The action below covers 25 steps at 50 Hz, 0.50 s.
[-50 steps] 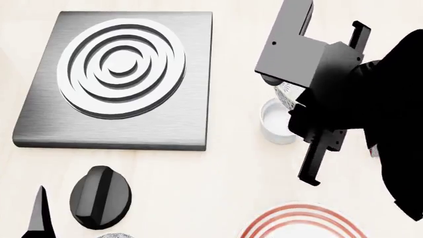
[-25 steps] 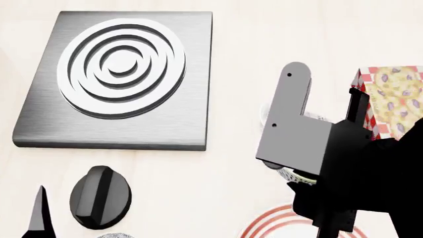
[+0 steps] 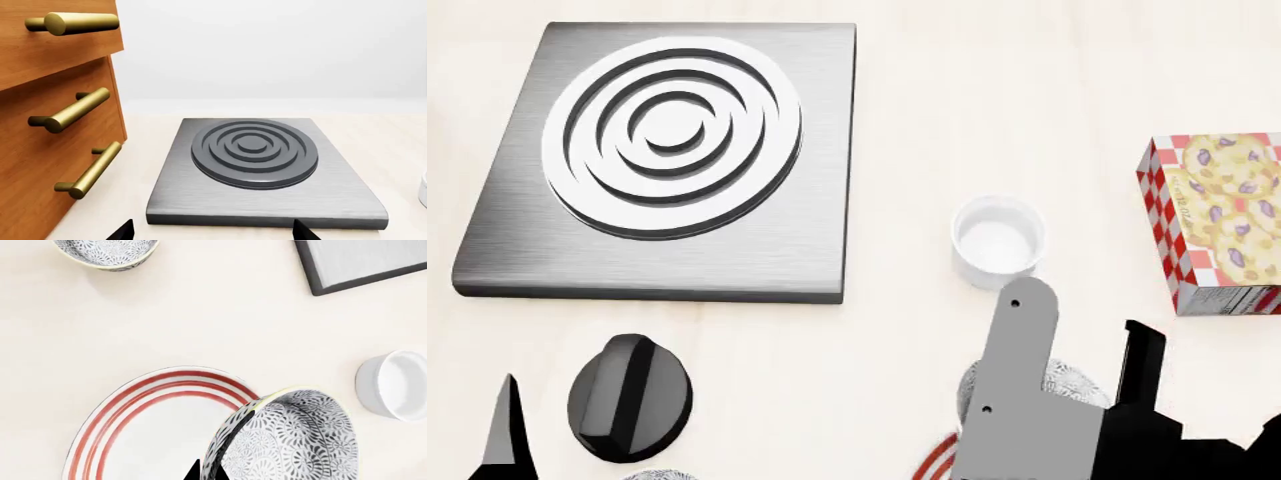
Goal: Pick the akita bowl on the ramekin and place it on the plate.
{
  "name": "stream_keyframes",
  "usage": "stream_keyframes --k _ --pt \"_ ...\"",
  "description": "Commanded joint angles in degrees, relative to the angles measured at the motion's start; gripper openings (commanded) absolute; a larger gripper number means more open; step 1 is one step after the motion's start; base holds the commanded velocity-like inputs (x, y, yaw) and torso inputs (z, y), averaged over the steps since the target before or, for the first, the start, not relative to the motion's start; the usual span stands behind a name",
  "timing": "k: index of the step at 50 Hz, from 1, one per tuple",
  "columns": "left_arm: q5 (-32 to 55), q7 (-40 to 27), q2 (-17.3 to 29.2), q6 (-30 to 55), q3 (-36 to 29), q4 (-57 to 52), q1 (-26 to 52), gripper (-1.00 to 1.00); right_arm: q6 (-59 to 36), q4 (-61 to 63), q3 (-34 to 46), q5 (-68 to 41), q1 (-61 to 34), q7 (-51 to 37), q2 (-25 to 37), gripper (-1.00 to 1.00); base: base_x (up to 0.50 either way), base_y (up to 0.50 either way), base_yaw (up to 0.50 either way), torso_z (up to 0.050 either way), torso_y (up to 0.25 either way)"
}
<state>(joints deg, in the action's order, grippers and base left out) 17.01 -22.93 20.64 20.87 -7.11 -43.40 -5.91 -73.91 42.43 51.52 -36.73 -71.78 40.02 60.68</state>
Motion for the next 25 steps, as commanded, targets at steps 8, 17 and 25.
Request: stream_keyframes --k 8,17,25 --pt "0.1 -0.3 0.3 -0.2 -0.3 0.1 0.0 1.00 0.5 4.3 -3.7 -4.2 6.4 -4.7 4.3 -1.00 0.00 0.00 0.00 0.000 0.000" --pt "-0.1 -0.4 0.4 -0.5 -0.8 0.4 0.0 1.00 3.4 3.0 -3.7 -3.2 9.3 -7.0 5.4 -1.00 0.00 0.00 0.00 0.000 0.000" --pt "-0.2 -0.5 0.5 -0.7 -1.0 0.4 -0.1 1.00 5.1 2.2 -4.1 -3.7 11.7 -8.8 5.8 -1.00 0.00 0.00 0.00 0.000 0.000"
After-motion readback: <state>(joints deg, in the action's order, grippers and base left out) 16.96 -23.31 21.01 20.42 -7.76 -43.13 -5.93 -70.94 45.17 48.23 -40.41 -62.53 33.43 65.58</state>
